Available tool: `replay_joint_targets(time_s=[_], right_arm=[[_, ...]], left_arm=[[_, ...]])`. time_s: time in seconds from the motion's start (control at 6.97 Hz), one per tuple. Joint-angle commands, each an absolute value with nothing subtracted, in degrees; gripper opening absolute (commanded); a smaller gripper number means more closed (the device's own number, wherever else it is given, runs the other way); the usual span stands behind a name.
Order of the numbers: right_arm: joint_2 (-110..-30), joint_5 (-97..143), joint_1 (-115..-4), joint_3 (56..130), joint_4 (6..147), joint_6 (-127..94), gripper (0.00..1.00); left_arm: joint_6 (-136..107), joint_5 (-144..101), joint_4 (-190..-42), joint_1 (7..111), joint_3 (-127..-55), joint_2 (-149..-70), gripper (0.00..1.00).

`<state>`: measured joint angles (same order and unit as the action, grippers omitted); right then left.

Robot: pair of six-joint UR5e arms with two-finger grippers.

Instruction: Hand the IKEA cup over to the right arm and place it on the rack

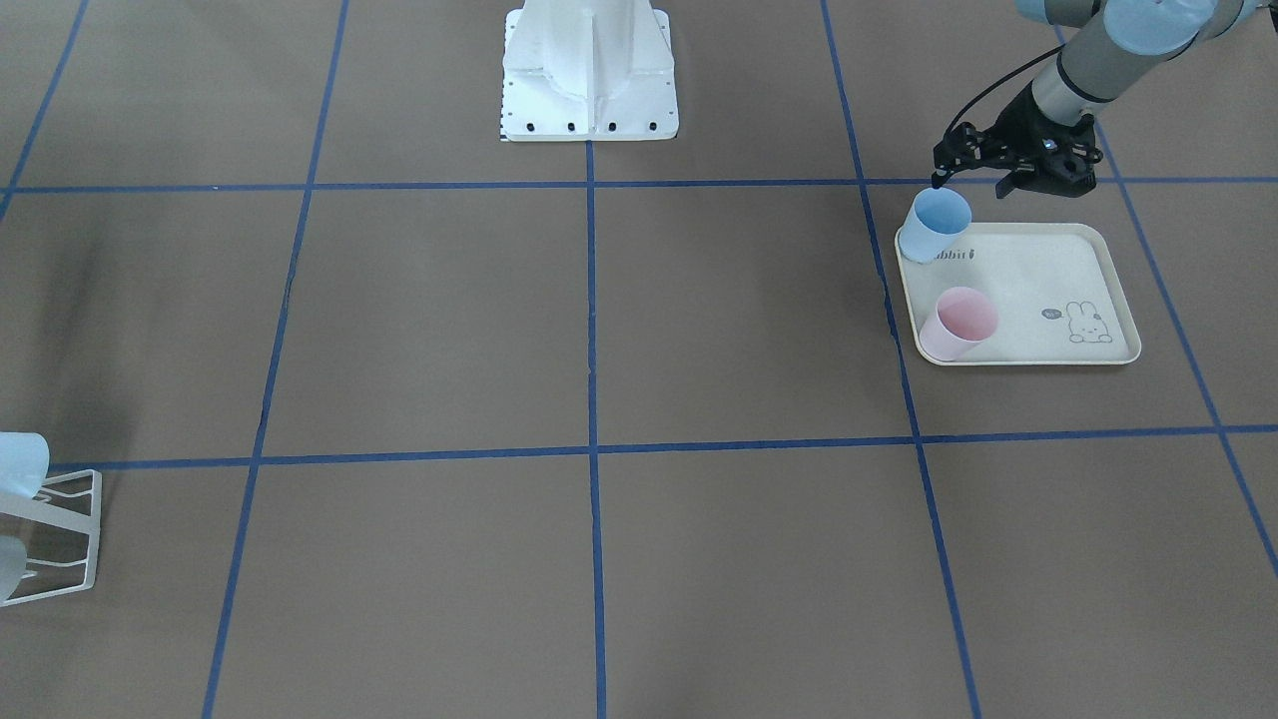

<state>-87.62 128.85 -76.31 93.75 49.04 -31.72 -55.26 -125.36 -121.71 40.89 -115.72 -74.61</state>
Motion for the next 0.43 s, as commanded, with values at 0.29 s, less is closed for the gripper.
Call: replay_joint_targets(time_s=[0.29], right_arm=[[-87.5,128.8,-76.3,93.8,49.0,-32.0,1.00]], left_arm=[[-54.8,-125.2,-121.6,40.9,-112.7,-77.1,0.99]])
